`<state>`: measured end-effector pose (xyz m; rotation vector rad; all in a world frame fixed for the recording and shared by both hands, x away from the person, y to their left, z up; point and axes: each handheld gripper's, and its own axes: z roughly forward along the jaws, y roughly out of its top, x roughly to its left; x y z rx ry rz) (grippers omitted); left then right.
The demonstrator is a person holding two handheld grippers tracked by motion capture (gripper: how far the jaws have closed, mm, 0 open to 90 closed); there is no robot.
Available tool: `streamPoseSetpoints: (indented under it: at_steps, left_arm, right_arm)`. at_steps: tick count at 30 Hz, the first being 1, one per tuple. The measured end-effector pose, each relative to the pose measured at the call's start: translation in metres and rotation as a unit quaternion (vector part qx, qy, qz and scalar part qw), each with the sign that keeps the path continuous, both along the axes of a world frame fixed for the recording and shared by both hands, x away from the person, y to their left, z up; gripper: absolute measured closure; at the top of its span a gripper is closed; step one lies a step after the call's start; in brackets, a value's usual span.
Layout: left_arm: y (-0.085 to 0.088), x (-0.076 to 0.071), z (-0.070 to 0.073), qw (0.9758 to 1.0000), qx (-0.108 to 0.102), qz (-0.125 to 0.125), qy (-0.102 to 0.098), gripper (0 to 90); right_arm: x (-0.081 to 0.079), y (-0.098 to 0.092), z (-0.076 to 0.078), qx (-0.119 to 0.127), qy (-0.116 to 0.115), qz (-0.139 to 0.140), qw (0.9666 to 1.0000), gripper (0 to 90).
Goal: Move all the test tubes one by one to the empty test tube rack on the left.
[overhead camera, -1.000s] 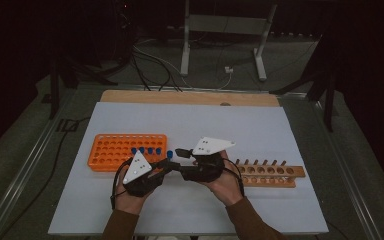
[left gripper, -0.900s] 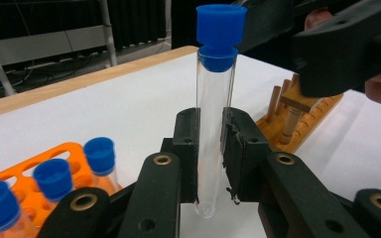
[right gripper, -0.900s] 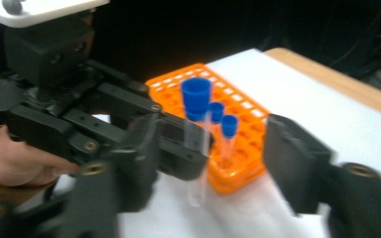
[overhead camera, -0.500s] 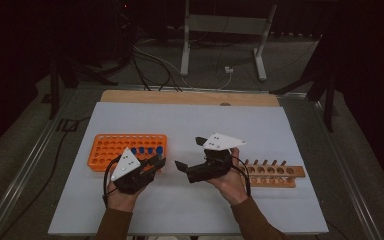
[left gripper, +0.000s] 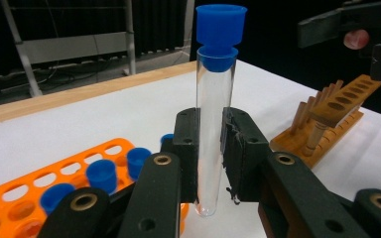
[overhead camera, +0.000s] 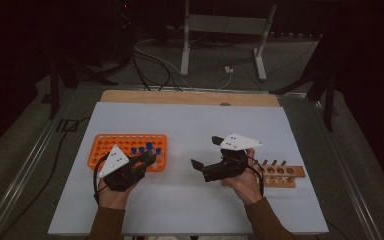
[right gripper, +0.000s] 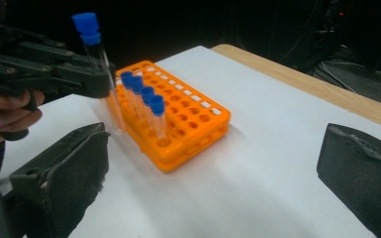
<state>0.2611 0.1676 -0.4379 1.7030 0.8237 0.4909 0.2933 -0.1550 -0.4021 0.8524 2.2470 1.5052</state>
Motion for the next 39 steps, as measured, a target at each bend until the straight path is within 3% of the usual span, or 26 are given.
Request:
streamPoseSetpoints:
  at_steps: [14,39]
  left_arm:
    - [0.019,0.001,0.001,0.9992,-0.01,0.037,-0.003,78.1]
    - [0.046,0.003,-0.003,0.9954,-0.004,0.096,0.004,78.1]
  right_arm:
    - [-0.001,-0.031,-0.011,-0.017,0.005,-0.023,0.9996,0.1]
    - [-0.008,-0.106,-0.016,-0.001,0.002,-0.097,0.9953,0.2]
